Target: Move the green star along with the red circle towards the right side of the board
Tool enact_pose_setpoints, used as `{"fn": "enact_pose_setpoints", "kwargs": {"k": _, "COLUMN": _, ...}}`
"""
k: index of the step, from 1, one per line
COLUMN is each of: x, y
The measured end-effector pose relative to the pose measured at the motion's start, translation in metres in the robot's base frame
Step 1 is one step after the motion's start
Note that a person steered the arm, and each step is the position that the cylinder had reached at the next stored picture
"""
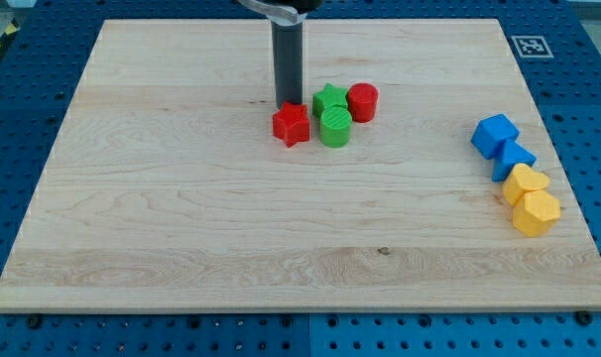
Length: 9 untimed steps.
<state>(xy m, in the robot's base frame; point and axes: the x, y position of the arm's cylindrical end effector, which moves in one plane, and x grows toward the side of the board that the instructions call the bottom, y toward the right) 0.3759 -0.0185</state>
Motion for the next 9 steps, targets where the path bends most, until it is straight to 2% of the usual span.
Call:
{"fn": "enact_pose_setpoints", "kwargs": {"k": 4, "x": 0.007, "y": 0.097}}
{"fn": "enact_pose_setpoints", "kwargs": {"k": 9, "x": -0.012, "y": 0.224}}
